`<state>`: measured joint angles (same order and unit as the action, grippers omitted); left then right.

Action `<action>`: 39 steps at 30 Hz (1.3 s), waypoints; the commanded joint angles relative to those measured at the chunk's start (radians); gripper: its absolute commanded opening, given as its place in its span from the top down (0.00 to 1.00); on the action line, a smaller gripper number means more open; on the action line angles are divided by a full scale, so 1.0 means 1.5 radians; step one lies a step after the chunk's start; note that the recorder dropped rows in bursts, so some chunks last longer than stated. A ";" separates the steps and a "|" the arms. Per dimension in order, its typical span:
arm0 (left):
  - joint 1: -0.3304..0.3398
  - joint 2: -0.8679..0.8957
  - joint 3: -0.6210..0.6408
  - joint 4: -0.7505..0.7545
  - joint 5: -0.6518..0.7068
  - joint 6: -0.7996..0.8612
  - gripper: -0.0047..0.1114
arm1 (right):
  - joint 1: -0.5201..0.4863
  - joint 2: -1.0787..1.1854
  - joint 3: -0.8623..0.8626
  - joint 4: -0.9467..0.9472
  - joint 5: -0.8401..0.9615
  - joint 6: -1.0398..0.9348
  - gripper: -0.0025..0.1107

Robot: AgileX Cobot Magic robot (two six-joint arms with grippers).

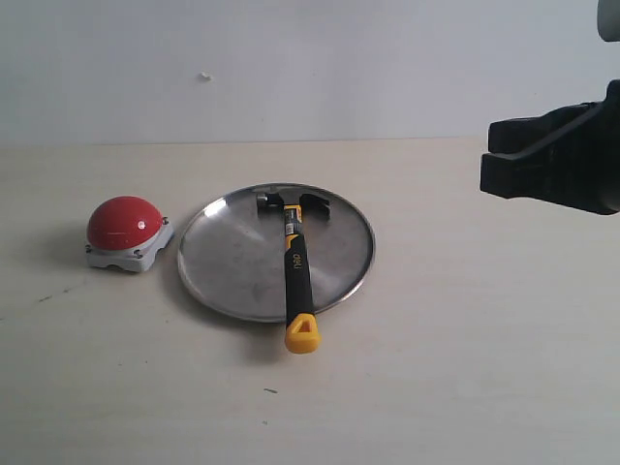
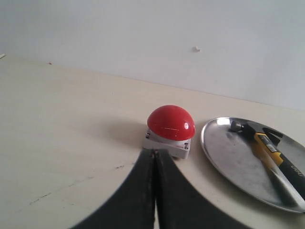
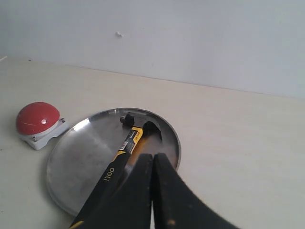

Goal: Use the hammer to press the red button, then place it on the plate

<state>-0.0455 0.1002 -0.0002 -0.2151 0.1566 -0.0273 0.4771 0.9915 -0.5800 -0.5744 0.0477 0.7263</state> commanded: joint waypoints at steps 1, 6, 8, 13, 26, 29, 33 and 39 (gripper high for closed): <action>-0.004 -0.004 0.000 -0.006 -0.007 -0.005 0.96 | -0.001 -0.005 0.003 -0.001 -0.002 0.001 0.98; -0.004 -0.004 0.000 -0.006 -0.007 -0.005 0.96 | -0.001 -0.005 0.003 -0.001 -0.002 0.001 0.98; -0.004 -0.004 0.000 -0.006 -0.007 -0.005 0.96 | -0.001 -0.005 0.003 -0.001 -0.002 0.001 0.98; -0.004 -0.004 0.000 -0.006 -0.007 -0.005 0.96 | -0.034 -0.065 0.003 -0.013 0.014 -0.034 0.98; -0.004 -0.004 0.000 -0.006 -0.007 -0.005 0.96 | -0.256 -0.661 0.100 -0.005 0.265 -0.035 0.98; -0.004 -0.004 0.000 -0.006 -0.007 -0.005 0.96 | -0.256 -0.661 0.137 0.065 0.249 -0.130 0.98; -0.004 -0.004 0.000 -0.006 -0.007 -0.005 0.96 | -0.256 -0.661 0.191 0.259 0.208 -0.377 0.98; -0.004 -0.004 0.000 -0.006 -0.007 -0.005 0.96 | -0.256 -0.661 0.271 0.383 0.153 -0.523 0.98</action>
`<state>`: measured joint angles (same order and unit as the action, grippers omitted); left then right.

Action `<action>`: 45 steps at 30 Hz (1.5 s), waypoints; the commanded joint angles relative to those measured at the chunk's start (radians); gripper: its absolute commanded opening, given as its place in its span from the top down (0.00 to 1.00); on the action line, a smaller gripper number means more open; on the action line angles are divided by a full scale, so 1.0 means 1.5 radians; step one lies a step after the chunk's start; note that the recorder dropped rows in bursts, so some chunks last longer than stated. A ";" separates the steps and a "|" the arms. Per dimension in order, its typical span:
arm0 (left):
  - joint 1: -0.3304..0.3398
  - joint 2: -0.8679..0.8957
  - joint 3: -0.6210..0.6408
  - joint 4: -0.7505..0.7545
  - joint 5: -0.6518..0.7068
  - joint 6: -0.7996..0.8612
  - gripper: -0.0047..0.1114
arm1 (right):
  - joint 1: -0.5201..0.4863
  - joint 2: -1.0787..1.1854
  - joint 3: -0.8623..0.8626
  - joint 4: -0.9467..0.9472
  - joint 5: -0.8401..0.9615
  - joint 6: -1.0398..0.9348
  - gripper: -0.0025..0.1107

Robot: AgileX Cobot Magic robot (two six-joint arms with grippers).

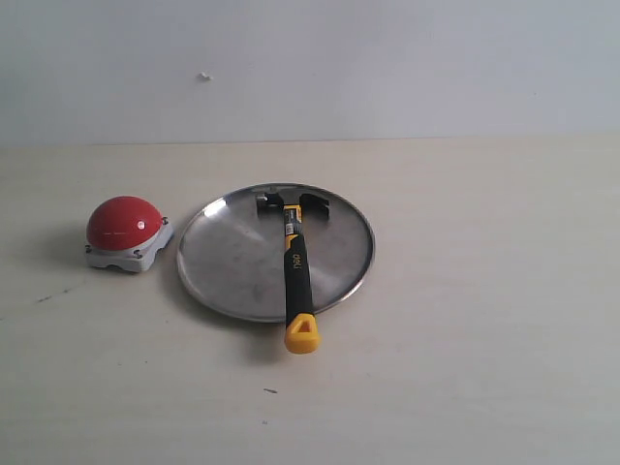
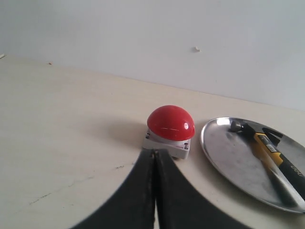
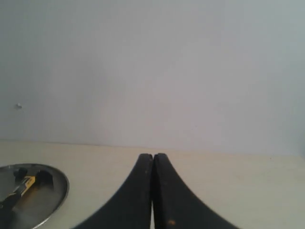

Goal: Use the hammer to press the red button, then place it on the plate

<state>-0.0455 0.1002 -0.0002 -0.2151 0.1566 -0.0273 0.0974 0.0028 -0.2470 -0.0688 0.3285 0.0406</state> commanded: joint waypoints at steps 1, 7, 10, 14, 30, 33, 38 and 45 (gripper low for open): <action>-0.004 -0.004 0.000 -0.006 -0.007 -0.005 0.96 | -0.003 -0.002 0.065 0.046 -0.036 -0.066 0.98; -0.004 -0.004 0.000 -0.006 -0.007 -0.005 0.96 | -0.003 -0.002 0.119 0.050 -0.041 -0.083 0.98; -0.004 -0.004 0.000 -0.006 -0.007 -0.005 0.96 | -0.008 -0.002 0.132 0.050 -0.047 -0.084 0.98; -0.004 -0.004 0.000 -0.006 -0.007 -0.005 0.96 | -0.047 -0.002 0.154 0.050 -0.050 -0.084 0.98; -0.004 -0.004 0.000 -0.006 -0.007 -0.005 0.96 | -0.067 -0.002 0.165 0.046 -0.042 -0.053 0.98; -0.004 -0.004 0.000 -0.006 -0.007 -0.005 0.96 | -0.067 -0.002 0.165 0.046 -0.042 -0.053 0.98; 0.004 -0.004 0.000 -0.006 -0.007 -0.005 0.96 | -0.067 -0.002 0.165 0.046 -0.042 -0.053 0.98; 0.078 -0.004 0.000 -0.006 -0.007 -0.005 0.96 | -0.067 -0.002 0.165 0.046 -0.042 -0.053 0.98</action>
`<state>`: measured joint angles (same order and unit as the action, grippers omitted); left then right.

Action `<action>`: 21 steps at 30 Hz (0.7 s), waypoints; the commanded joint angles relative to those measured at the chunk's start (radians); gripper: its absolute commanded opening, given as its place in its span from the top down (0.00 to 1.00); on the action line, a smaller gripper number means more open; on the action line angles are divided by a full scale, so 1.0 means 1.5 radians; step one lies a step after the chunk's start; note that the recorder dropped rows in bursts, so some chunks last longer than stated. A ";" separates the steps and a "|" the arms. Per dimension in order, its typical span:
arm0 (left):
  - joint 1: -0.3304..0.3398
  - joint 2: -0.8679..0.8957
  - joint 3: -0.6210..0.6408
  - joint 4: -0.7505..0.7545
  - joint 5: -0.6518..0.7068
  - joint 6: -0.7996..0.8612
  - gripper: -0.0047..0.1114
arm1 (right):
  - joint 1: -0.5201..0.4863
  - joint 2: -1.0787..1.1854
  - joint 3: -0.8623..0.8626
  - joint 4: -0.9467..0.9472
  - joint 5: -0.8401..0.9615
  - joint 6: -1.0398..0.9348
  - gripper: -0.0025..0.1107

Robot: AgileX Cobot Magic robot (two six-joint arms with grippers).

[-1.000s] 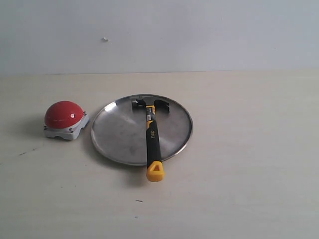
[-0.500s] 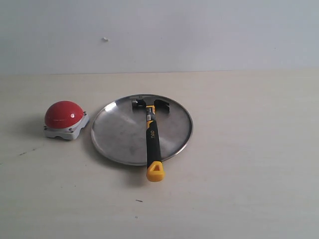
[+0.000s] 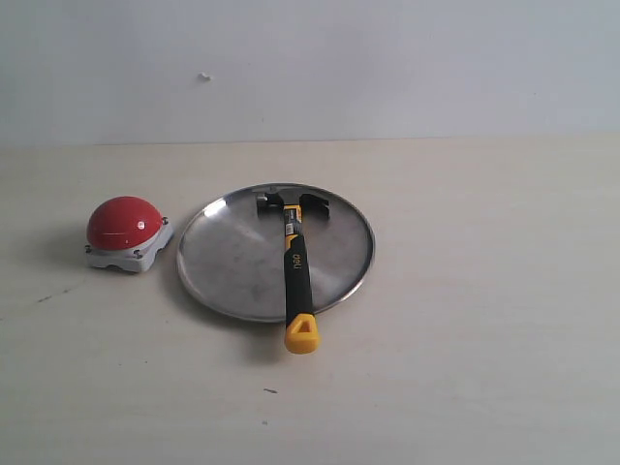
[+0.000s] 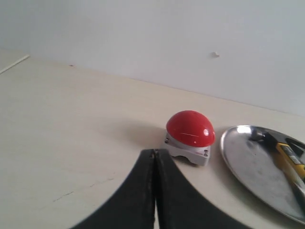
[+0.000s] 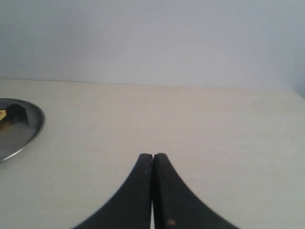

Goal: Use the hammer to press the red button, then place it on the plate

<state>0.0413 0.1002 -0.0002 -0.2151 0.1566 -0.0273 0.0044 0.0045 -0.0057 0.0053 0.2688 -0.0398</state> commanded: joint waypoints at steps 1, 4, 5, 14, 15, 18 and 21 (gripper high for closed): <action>0.020 -0.004 0.000 -0.006 -0.007 -0.005 0.96 | -0.005 -0.003 0.004 -0.004 -0.002 0.001 0.98; 0.021 -0.004 0.000 -0.006 -0.005 -0.005 0.96 | -0.005 -0.003 0.004 -0.004 -0.002 0.001 0.98; 0.026 -0.004 0.000 -0.006 -0.005 -0.005 0.96 | -0.005 -0.003 0.004 -0.004 -0.002 0.001 0.98; 0.025 -0.004 0.000 -0.004 0.030 0.040 0.96 | -0.005 -0.003 0.004 -0.004 -0.002 0.000 0.98; 0.025 -0.004 0.000 -0.004 0.034 0.053 0.96 | -0.005 -0.003 0.004 -0.004 -0.002 0.000 0.98; 0.025 -0.015 0.000 -0.004 0.041 0.072 0.96 | -0.005 -0.003 0.004 -0.004 -0.002 0.000 0.98; 0.025 -0.040 0.000 -0.004 0.075 0.108 0.96 | -0.005 -0.003 0.004 -0.004 -0.003 0.000 0.98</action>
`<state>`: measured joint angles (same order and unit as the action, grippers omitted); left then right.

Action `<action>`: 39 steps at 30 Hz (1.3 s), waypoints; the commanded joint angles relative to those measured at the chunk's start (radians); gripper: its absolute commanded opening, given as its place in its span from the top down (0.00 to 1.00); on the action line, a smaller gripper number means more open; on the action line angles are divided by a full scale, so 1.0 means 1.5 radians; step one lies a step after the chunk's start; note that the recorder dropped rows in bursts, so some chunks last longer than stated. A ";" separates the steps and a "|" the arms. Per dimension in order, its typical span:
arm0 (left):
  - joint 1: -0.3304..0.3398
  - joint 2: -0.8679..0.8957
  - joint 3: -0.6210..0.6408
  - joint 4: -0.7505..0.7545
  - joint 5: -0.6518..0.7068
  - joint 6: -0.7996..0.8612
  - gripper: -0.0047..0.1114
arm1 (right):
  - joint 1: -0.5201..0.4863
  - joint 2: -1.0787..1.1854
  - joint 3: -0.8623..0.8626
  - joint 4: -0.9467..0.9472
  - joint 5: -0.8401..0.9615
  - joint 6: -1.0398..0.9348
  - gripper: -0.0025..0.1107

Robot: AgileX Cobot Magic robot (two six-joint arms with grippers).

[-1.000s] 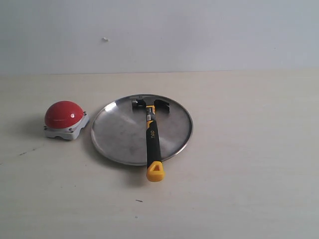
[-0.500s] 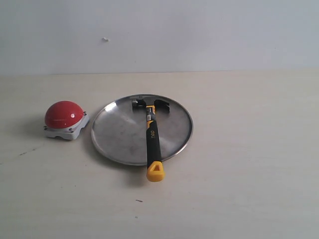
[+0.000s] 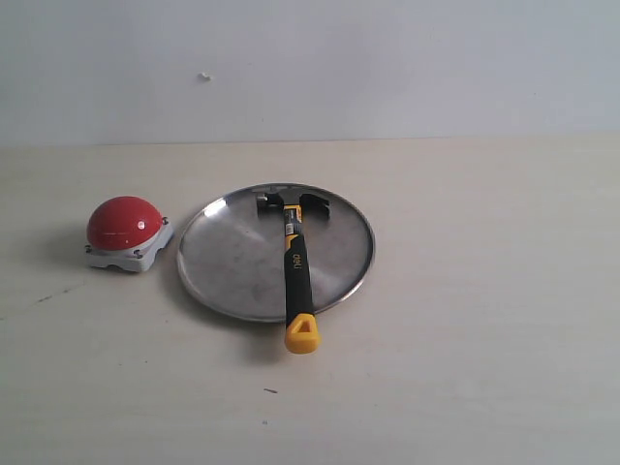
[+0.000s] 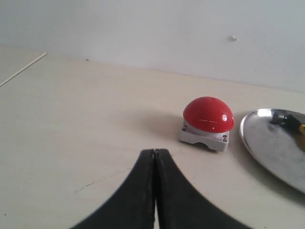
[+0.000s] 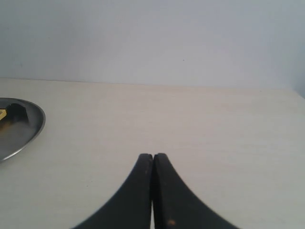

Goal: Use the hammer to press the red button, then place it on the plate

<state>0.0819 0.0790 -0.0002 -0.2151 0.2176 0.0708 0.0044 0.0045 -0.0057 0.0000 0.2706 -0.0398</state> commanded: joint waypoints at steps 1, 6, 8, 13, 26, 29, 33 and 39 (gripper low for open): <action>-0.002 -0.033 0.000 -0.004 0.041 0.050 0.96 | -0.005 -0.003 0.004 0.000 -0.004 0.000 0.98; -0.002 -0.045 0.000 -0.004 0.058 0.073 0.96 | -0.005 -0.003 0.004 0.000 -0.004 0.000 0.98; -0.002 -0.045 0.000 -0.001 0.072 0.073 0.96 | -0.005 -0.003 0.004 0.000 -0.004 0.000 0.98; -0.002 -0.053 0.000 0.001 0.085 0.073 0.96 | -0.005 -0.003 0.004 0.000 -0.004 0.000 0.98; -0.002 -0.053 0.000 -0.003 0.091 0.073 0.96 | -0.005 -0.003 0.004 0.000 -0.004 0.000 0.98; -0.002 -0.053 0.000 -0.003 0.092 0.073 0.96 | -0.005 -0.003 0.004 0.000 -0.004 0.000 0.98; -0.002 -0.053 0.000 -0.003 0.094 0.073 0.96 | -0.005 -0.003 0.004 0.000 -0.004 0.000 0.98; -0.002 -0.053 0.000 -0.003 0.095 0.073 0.96 | -0.005 -0.003 0.004 0.000 -0.004 0.000 0.98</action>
<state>0.0819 0.0056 -0.0002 -0.2151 0.3639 0.1747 0.0044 0.0045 -0.0057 0.0000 0.2706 -0.0398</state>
